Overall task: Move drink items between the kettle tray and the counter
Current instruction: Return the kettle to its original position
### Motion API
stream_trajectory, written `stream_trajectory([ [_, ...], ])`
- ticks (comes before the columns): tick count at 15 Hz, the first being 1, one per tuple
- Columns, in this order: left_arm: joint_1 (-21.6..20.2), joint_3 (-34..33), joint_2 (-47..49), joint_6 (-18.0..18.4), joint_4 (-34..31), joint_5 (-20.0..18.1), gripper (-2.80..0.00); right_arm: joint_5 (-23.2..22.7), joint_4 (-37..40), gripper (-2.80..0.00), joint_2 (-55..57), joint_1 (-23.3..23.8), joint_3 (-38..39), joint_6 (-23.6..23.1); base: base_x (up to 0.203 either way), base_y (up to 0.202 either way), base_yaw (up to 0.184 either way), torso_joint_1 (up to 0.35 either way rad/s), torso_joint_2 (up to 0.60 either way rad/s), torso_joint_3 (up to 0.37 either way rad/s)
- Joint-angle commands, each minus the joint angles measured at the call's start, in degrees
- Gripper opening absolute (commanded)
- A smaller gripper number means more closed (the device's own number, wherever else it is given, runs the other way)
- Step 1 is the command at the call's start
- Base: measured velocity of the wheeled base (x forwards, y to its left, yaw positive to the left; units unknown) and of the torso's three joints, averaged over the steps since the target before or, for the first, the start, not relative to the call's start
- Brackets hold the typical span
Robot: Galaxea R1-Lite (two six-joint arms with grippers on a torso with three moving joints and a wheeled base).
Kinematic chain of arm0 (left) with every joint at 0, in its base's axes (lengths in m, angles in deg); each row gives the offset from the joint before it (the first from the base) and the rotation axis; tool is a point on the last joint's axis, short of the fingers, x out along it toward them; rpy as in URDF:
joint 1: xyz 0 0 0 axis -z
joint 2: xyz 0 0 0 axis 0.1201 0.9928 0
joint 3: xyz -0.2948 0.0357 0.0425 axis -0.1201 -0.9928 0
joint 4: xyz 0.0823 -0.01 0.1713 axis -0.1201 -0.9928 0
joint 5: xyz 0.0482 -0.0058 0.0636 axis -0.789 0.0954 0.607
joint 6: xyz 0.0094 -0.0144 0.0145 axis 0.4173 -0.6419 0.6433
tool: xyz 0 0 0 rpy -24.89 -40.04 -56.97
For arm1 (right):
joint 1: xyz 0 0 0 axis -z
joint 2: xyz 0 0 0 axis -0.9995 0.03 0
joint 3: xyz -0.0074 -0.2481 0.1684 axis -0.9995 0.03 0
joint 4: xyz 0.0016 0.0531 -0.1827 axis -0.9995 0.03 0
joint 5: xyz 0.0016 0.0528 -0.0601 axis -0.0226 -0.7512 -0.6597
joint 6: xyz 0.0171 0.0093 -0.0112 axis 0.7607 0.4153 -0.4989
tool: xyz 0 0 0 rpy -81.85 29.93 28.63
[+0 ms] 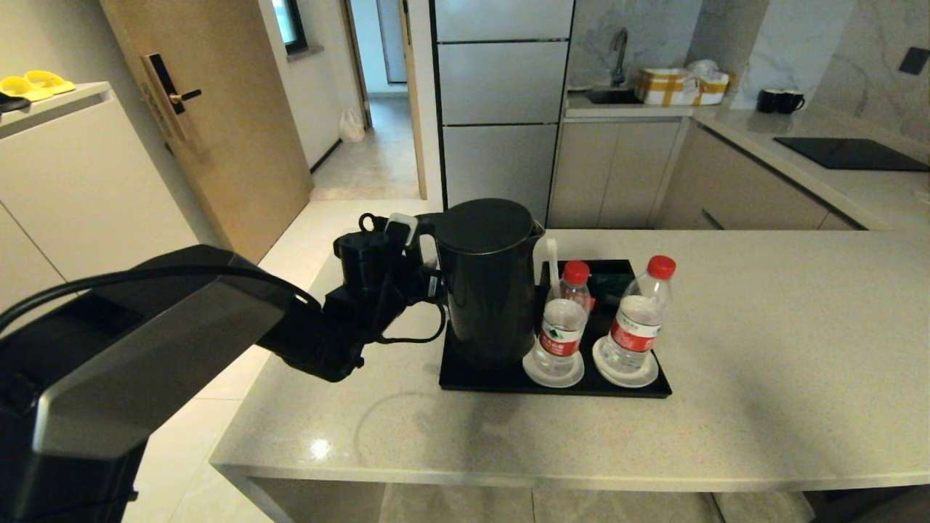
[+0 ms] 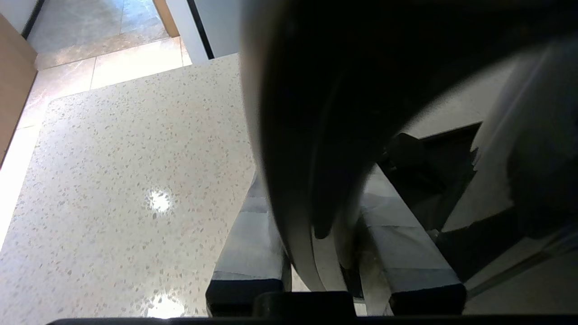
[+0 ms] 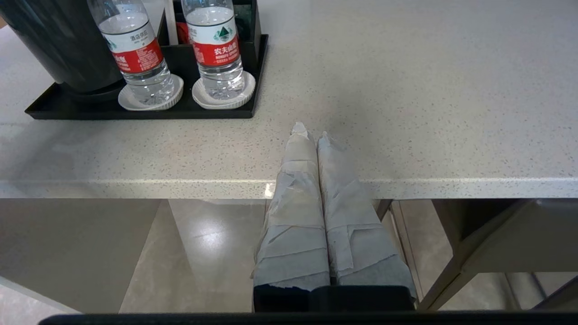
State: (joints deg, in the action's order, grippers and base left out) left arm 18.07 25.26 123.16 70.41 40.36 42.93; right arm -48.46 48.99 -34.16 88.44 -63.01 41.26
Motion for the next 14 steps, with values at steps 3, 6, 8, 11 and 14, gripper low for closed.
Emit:
stream_trajectory([
  [3, 1.13, -2.86, -1.76, 0.28, 0.98, 0.13, -2.8, 0.05, -0.02, -2.8, -0.09, 0.11, 0.0, -0.02, 0.0, 0.0, 0.0, 0.0, 0.0, 0.0],
  [6, 1.4, -3.06, -2.65, 0.82, 1.46, 0.25, -2.8, 0.05, -0.02, -2.8, -0.09, 0.11, 0.0, -0.02, 0.0, 0.0, 0.0, 0.0, 0.0, 0.0],
  [8, 1.4, -3.52, -3.31, 1.0, 1.49, 0.32, -2.8, 0.04, -0.02, -2.8, -0.09, 0.05, -0.01, -0.02, 0.0, 0.0, 0.0, 0.0, 0.0, 0.0],
  [11, 1.4, -4.22, -4.4, 1.27, 1.41, 0.32, -2.8, 0.0, -0.02, -2.8, -0.09, 0.06, -0.05, -0.02, 0.0, 0.0, 0.0, 0.0, 0.0, 0.0],
  [14, 1.25, -2.37, -3.67, 1.27, 0.72, 0.32, -2.8, 0.01, -0.02, -2.8, -0.09, 0.07, -0.01, -0.02, 0.0, 0.0, 0.0, 0.0, 0.0, 0.0],
])
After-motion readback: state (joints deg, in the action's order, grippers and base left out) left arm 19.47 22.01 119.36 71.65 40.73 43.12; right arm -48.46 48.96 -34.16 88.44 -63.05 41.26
